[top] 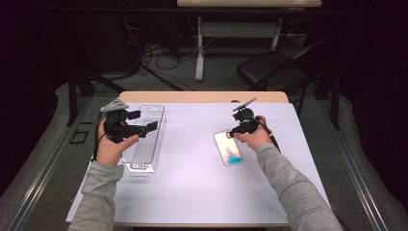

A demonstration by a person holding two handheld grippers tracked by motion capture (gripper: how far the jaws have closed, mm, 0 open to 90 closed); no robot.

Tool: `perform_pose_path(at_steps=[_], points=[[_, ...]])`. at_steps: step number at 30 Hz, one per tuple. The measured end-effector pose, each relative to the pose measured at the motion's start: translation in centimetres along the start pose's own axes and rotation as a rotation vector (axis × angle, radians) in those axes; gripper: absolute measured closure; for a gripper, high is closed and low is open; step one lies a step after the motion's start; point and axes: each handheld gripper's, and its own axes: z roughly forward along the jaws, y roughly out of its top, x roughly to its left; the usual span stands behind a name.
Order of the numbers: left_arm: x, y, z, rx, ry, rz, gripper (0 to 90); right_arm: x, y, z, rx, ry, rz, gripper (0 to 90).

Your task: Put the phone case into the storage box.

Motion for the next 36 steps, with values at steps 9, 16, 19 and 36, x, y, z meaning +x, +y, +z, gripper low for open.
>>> perform_pose_path(at_steps=[9,16,19,36], points=[[0.14,-0.01,-0.21,-0.006,0.002,-0.009,10.7,0.20,-0.23,0.31,0.051,0.006,0.025,50.5],[0.19,-0.05,-0.24,-0.005,0.002,-0.013,10.7,0.15,-0.25,0.54,0.074,0.054,0.049,56.8],[0.24,-0.08,-0.24,-0.004,0.002,-0.014,10.7,0.16,-0.23,0.63,0.107,0.071,0.052,60.3],[0.37,-0.17,-0.12,0.005,-0.001,-0.019,12.2,-0.07,-0.18,0.87,0.226,0.043,0.122,64.4]])
